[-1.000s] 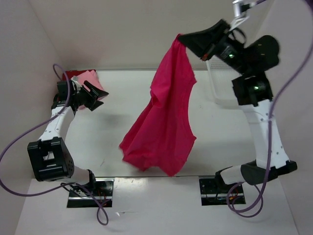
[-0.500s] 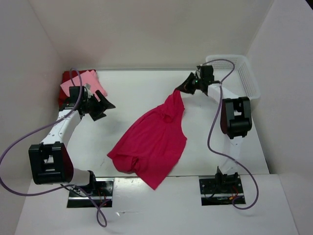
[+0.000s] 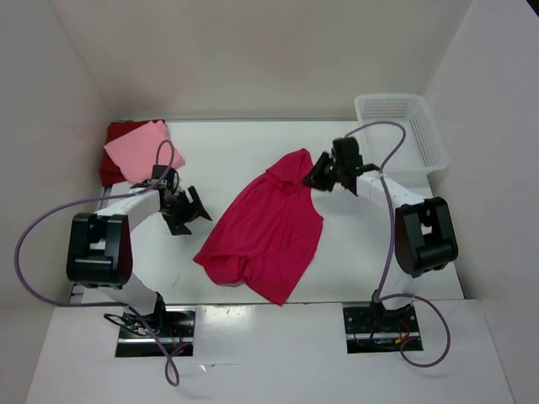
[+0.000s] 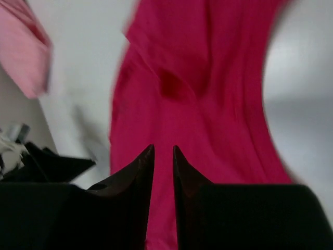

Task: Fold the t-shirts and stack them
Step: Flatten out the tshirt

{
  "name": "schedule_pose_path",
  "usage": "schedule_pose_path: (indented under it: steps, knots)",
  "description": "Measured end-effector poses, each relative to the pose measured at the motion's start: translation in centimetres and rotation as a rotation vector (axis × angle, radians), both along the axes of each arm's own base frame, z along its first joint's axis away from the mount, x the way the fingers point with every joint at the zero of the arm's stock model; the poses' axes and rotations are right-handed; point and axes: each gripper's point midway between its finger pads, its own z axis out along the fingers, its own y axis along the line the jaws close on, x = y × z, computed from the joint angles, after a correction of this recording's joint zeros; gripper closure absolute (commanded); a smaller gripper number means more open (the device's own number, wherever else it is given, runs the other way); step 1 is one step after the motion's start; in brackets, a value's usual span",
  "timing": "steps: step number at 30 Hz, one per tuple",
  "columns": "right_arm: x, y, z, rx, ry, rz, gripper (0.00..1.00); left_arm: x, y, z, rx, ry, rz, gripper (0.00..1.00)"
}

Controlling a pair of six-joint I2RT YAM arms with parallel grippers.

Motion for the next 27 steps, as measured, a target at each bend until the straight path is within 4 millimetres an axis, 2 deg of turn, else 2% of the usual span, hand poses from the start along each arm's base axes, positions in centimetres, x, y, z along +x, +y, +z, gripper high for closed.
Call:
schedule_pose_path:
  steps: [1, 3, 4, 5, 6, 7, 8, 10, 11, 17, 19, 20, 22, 23, 26, 27]
  knots:
    - [-2.1, 0.3, -1.7, -0.009, 0.053, 0.007, 0.78, -0.4, -0.5, -1.0, -0.002, 0.034, -0.015, 0.14]
    - [-6.6, 0.7, -5.6, -0.038, 0.165, 0.016, 0.74, -1.4, -1.7, -2.4, -0.014, 0.094, -0.051, 0.15]
    - [-8.7, 0.5, -7.2, -0.053, 0.215, 0.012, 0.62, -1.5, -2.2, -2.4, -0.027, 0.098, -0.067, 0.17]
    - [-10.5, -0.1, -8.6, -0.069, 0.257, -0.001, 0.55, -1.6, -2.6, -2.3, -0.027, 0.094, -0.082, 0.19]
    - [-12.1, -0.8, -9.6, -0.082, 0.292, -0.019, 0.5, -1.6, -3.1, -2.4, -0.029, 0.092, -0.097, 0.24]
    - [-13.6, -1.6, -10.5, -0.097, 0.324, -0.038, 0.47, -1.7, -3.5, -2.4, -0.036, 0.095, -0.108, 0.35]
    - [-14.6, -2.1, -10.9, -0.106, 0.341, -0.052, 0.46, -1.8, -3.9, -2.6, -0.039, 0.098, -0.124, 0.41]
    - [-15.3, -2.8, -11.6, -0.118, 0.354, -0.073, 0.46, -2.0, -4.6, -3.0, -0.05, 0.109, -0.145, 0.5]
    - [-15.4, -2.9, -11.7, -0.122, 0.357, -0.081, 0.46, -2.0, -5.0, -3.1, -0.058, 0.113, -0.155, 0.61]
    - [-14.9, -3.2, -11.8, -0.124, 0.352, -0.121, 0.46, -2.5, -6.4, -3.6, -0.082, 0.128, -0.198, 0.87]
    - [-14.9, -3.3, -11.8, -0.125, 0.352, -0.13, 0.46, -2.6, -6.5, -3.6, -0.081, 0.128, -0.203, 0.99]
    - [-14.9, -3.3, -11.8, -0.125, 0.354, -0.134, 0.48, -2.6, -6.5, -3.7, -0.08, 0.13, -0.203, 1.0]
    - [-14.8, -3.5, -11.8, -0.133, 0.35, -0.143, 0.56, -2.6, -6.5, -3.7, -0.078, 0.129, -0.202, 1.0]
    - [-14.8, -3.7, -11.9, -0.14, 0.35, -0.148, 0.71, -2.6, -6.4, -3.7, -0.074, 0.128, -0.2, 1.0]
    - [-14.9, -3.9, -12.2, -0.142, 0.359, -0.152, 0.94, -2.2, -6.0, -3.4, -0.046, 0.123, -0.189, 1.0]
    - [-14.9, -4.0, -12.4, -0.143, 0.365, -0.15, 0.97, -1.5, -5.7, -2.9, -0.031, 0.111, -0.181, 1.0]
